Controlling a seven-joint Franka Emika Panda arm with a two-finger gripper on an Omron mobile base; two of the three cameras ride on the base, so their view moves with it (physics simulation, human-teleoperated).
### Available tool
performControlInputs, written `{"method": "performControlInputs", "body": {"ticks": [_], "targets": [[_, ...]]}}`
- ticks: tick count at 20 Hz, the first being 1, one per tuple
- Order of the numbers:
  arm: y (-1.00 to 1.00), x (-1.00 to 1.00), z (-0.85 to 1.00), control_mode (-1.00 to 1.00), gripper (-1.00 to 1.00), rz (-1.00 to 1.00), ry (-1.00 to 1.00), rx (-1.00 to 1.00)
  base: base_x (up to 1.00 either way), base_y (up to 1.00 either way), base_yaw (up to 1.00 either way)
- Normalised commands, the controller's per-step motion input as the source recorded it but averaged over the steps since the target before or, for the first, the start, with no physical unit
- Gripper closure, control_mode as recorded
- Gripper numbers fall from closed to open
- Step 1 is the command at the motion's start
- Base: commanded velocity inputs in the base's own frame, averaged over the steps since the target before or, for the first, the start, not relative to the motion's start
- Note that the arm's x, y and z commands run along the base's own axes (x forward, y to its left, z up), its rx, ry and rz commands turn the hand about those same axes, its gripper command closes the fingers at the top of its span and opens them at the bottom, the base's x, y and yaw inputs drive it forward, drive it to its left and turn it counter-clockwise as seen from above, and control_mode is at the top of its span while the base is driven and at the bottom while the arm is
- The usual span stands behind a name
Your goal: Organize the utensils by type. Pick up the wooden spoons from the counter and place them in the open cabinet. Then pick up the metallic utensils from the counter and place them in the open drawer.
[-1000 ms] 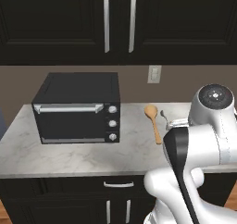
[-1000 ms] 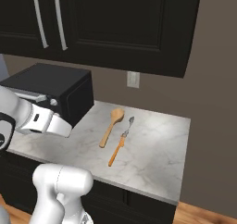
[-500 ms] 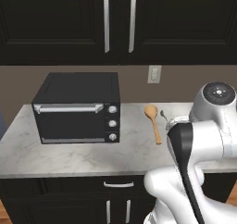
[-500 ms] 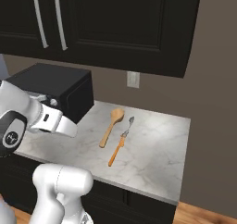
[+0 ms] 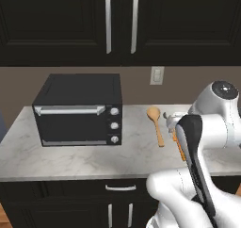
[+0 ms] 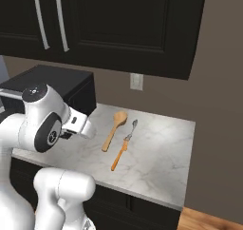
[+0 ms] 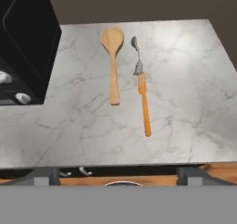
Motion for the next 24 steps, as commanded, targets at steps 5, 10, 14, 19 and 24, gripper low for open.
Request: {"method": "performControlInputs", "body": {"ticks": [5, 10, 14, 19, 24], "targets": [[0.00, 0.88, -0.47, -1.00, -1.00, 0.00, 0.07, 0.03, 0.00, 0.00, 0.00], [0.00, 0.76, -0.61, -1.00, -1.00, 0.00, 0.20, 0.01, 0.00, 0.00, 0.00], [-0.04, 0.69, -0.61, -1.00, -1.00, 0.00, 0.23, 0.00, 0.00, 0.00, 0.00], [-0.17, 0.64, -0.43, -1.00, -1.00, 0.00, 0.06, 0.00, 0.00, 0.00, 0.00], [-0.19, 0.42, -0.29, -1.00, -1.00, 0.00, 0.00, 0.00, 0.00, 0.00, 0.00]]}}
